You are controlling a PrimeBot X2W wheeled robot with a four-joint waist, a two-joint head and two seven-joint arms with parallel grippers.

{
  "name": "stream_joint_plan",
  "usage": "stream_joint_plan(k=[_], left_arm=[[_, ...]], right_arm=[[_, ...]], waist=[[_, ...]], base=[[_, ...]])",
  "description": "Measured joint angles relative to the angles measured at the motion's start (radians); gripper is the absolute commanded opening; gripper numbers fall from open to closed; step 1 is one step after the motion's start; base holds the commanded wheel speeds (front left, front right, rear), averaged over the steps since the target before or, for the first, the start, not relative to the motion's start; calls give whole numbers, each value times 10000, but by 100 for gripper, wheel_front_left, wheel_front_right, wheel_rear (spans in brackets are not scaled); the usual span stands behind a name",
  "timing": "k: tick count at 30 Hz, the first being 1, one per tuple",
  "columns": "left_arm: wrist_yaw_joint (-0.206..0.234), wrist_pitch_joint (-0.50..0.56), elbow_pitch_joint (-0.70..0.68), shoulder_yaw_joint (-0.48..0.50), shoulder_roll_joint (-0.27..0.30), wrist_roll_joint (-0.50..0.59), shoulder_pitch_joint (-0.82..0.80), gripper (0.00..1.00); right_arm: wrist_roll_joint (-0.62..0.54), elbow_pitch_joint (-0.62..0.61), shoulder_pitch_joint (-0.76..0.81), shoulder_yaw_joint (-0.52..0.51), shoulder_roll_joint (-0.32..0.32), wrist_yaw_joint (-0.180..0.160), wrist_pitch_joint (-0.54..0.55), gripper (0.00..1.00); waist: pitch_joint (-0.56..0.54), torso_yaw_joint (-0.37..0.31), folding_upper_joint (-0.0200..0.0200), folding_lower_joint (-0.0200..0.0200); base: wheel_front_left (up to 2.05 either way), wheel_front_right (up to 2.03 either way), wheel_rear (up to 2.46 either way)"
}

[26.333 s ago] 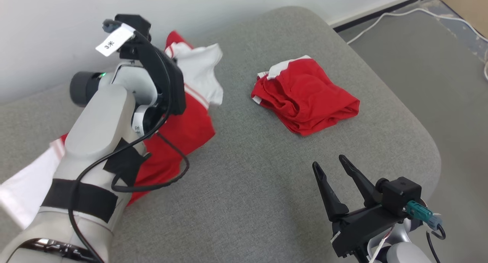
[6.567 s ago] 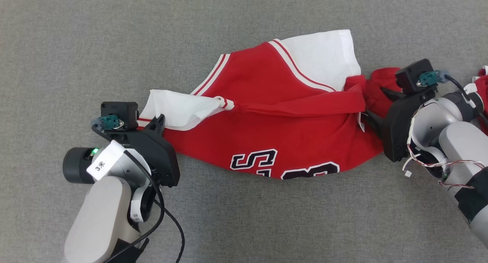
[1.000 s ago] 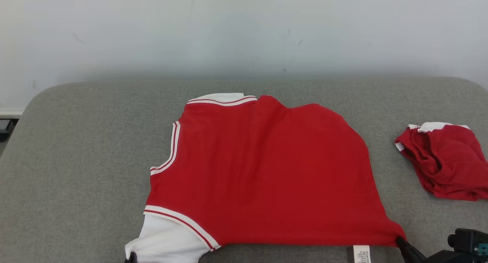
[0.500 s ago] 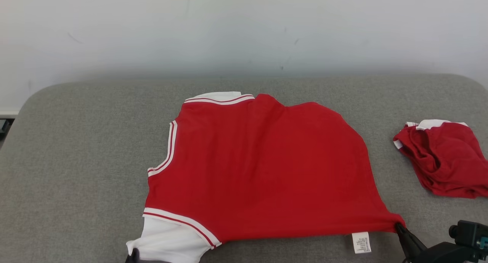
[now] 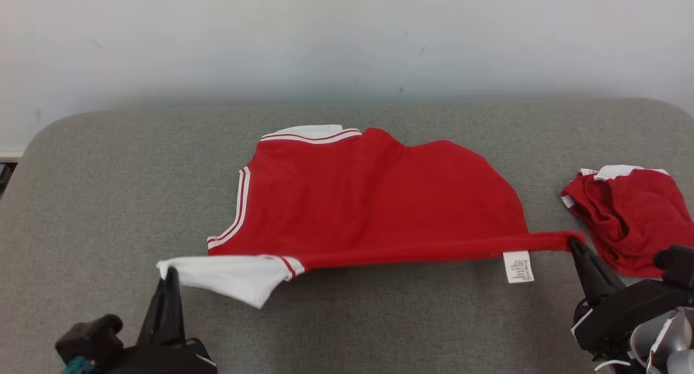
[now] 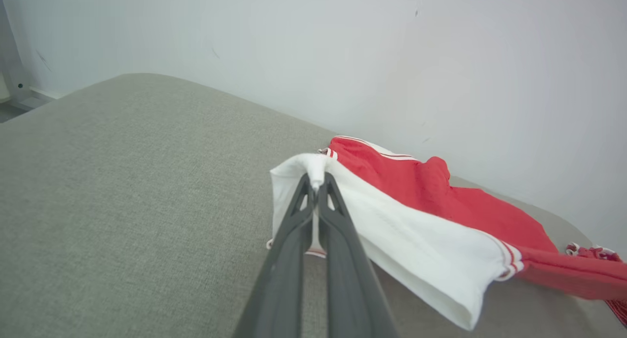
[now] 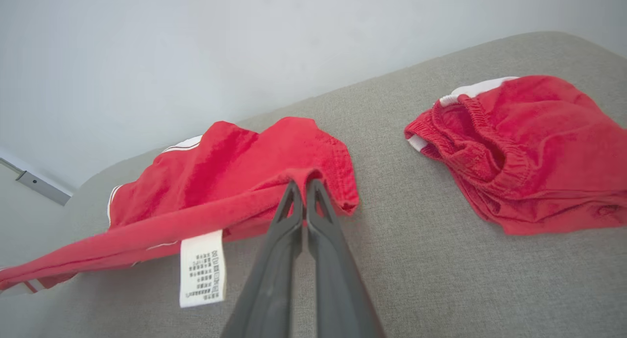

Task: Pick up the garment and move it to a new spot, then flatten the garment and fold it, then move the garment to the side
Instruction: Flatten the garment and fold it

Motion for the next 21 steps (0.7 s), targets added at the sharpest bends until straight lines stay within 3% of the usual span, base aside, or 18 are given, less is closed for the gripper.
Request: stream_joint_plan(k=[14, 21], left_arm=[[10, -159, -2036, 163, 303, 629, 58, 0], [86, 209, -2635, 52, 299, 644, 217, 0]], right_arm=[[-861, -1676, 147, -646, -102, 0, 169, 0], [-918, -2100, 263, -146, -111, -4, 861, 0]], waist=[[-104, 8, 0, -3], [320, 1, 0, -2]], base=[[0, 0, 0], [0, 0, 0]])
